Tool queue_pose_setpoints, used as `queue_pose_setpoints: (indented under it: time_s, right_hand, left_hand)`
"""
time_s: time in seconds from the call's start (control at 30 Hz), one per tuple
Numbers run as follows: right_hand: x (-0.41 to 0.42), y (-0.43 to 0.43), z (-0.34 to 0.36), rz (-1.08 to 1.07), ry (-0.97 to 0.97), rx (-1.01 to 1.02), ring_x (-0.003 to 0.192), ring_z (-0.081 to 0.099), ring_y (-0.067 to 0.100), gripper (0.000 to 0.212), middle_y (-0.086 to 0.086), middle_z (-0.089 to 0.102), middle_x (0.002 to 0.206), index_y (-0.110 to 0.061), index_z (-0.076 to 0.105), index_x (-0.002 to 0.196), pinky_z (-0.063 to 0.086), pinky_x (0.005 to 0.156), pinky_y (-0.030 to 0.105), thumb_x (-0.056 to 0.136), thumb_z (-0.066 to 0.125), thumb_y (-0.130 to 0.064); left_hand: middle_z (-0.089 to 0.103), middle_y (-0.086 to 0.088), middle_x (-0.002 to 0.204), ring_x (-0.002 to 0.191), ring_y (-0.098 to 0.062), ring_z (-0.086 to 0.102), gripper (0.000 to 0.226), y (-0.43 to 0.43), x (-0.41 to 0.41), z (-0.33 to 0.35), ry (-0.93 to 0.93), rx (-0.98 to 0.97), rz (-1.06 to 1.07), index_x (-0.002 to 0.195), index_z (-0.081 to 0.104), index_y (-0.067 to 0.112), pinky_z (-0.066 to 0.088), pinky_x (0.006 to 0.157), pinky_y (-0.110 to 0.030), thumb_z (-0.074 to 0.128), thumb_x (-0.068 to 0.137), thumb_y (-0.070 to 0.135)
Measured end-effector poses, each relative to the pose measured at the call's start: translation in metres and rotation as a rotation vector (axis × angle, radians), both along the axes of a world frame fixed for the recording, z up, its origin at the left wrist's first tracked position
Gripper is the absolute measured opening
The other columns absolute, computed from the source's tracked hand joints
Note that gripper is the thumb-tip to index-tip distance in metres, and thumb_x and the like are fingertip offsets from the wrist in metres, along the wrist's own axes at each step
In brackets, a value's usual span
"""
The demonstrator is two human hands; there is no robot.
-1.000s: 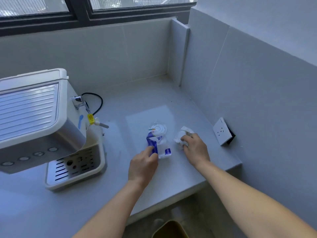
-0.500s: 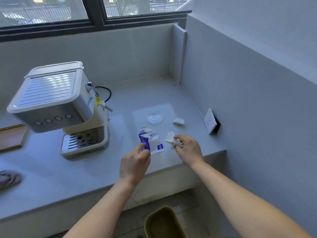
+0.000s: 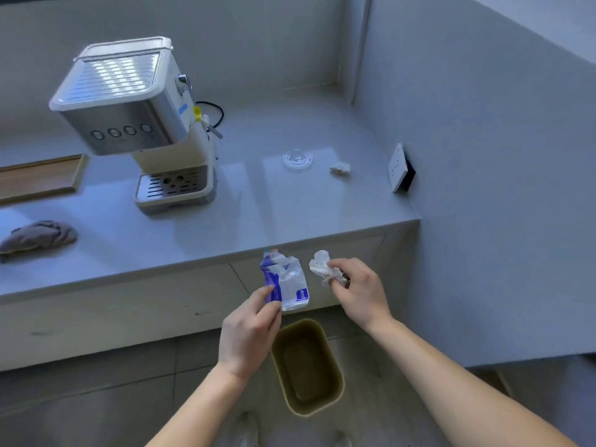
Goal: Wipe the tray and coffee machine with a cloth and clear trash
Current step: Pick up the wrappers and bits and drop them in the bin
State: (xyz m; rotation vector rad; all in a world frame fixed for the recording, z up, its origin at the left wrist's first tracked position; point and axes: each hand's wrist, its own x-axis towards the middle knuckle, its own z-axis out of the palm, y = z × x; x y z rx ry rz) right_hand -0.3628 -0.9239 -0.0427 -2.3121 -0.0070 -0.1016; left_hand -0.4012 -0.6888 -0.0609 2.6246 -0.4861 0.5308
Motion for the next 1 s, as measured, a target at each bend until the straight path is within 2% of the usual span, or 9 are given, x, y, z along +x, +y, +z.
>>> queue_pose_setpoints:
  time_s: [0.17, 0.3, 0.43, 0.53, 0.67, 0.8, 0.93, 1.0]
  right_hand:
    - [-0.031, 0.009, -0.046, -0.013, 0.136, -0.037, 0.087, 0.059, 0.014, 0.027, -0.003, 0.062, 0.1, -0.022, 0.068, 0.111, 0.046, 0.074, 0.026, 0.086, 0.063, -0.013]
    - [-0.044, 0.02, -0.09, -0.027, 0.261, -0.038, 0.089, 0.058, 0.016, 0.029, -0.002, 0.06, 0.101, -0.023, 0.067, 0.112, 0.044, 0.074, 0.026, 0.086, 0.06, -0.013]
    - [-0.054, 0.028, -0.135, -0.065, 0.371, -0.05, 0.091, 0.058, 0.017, 0.031, -0.003, 0.059, 0.104, -0.025, 0.064, 0.118, 0.045, 0.076, 0.027, 0.088, 0.06, -0.018]
    - [-0.06, 0.031, -0.169, -0.102, 0.439, -0.043, 0.093, 0.059, 0.019, 0.033, -0.002, 0.061, 0.104, -0.025, 0.064, 0.12, 0.048, 0.077, 0.028, 0.087, 0.06, -0.016]
    - [-0.072, 0.036, -0.217, -0.113, 0.525, -0.086, 0.094, 0.061, 0.017, 0.033, -0.003, 0.064, 0.11, -0.028, 0.061, 0.122, 0.049, 0.078, 0.026, 0.089, 0.062, -0.022]
    - [-0.084, 0.039, -0.272, -0.055, 0.602, -0.158, 0.099, 0.063, 0.021, 0.032, -0.002, 0.068, 0.115, -0.027, 0.063, 0.121, 0.047, 0.077, 0.028, 0.089, 0.061, -0.022]
    - [-0.091, 0.039, -0.314, -0.027, 0.631, -0.227, 0.097, 0.065, 0.024, 0.032, 0.002, 0.07, 0.112, -0.026, 0.064, 0.12, 0.049, 0.078, 0.029, 0.089, 0.059, -0.018]
    - [-0.091, 0.039, -0.331, -0.031, 0.653, -0.25, 0.098, 0.064, 0.026, 0.035, 0.004, 0.069, 0.113, -0.028, 0.064, 0.121, 0.048, 0.077, 0.03, 0.089, 0.056, -0.016]
  left_hand:
    - [0.069, -0.004, 0.109, 0.074, -0.022, 0.067, 0.01, 0.005, -0.021, -0.038, 0.175, 0.013, 0.017, 0.075, 0.067, 0.013, 0.052, 0.05, -0.031, 0.075, 0.081, 0.01]
    - [0.067, -0.002, 0.098, 0.066, -0.021, 0.062, 0.009, 0.008, -0.026, -0.076, 0.309, 0.023, 0.002, 0.077, 0.068, 0.01, 0.049, 0.047, -0.032, 0.076, 0.079, 0.009]
    - [0.064, 0.001, 0.092, 0.068, -0.02, 0.06, 0.007, 0.007, -0.03, -0.119, 0.456, 0.053, 0.01, 0.08, 0.068, 0.011, 0.05, 0.052, -0.035, 0.068, 0.086, 0.015]
    - [0.064, 0.002, 0.095, 0.073, -0.019, 0.062, 0.008, 0.007, -0.032, -0.152, 0.542, 0.083, -0.013, 0.086, 0.07, 0.013, 0.053, 0.058, -0.037, 0.065, 0.089, 0.018]
    - [0.065, 0.005, 0.101, 0.075, -0.013, 0.062, 0.01, 0.007, -0.038, -0.195, 0.635, 0.092, -0.01, 0.091, 0.071, 0.016, 0.051, 0.061, -0.026, 0.065, 0.09, 0.024]
    - [0.065, 0.007, 0.104, 0.078, -0.009, 0.061, 0.011, 0.003, -0.04, -0.245, 0.724, 0.1, 0.022, 0.095, 0.071, 0.019, 0.041, 0.063, -0.015, 0.066, 0.09, 0.028]
    - [0.064, 0.004, 0.105, 0.077, -0.014, 0.061, 0.012, 0.002, -0.04, -0.287, 0.785, 0.18, 0.027, 0.094, 0.07, 0.017, 0.039, 0.061, -0.02, 0.062, 0.091, 0.026]
    - [0.063, 0.003, 0.106, 0.078, -0.015, 0.061, 0.013, 0.0, -0.038, -0.304, 0.801, 0.227, 0.013, 0.096, 0.069, 0.017, 0.044, 0.062, -0.023, 0.06, 0.092, 0.026]
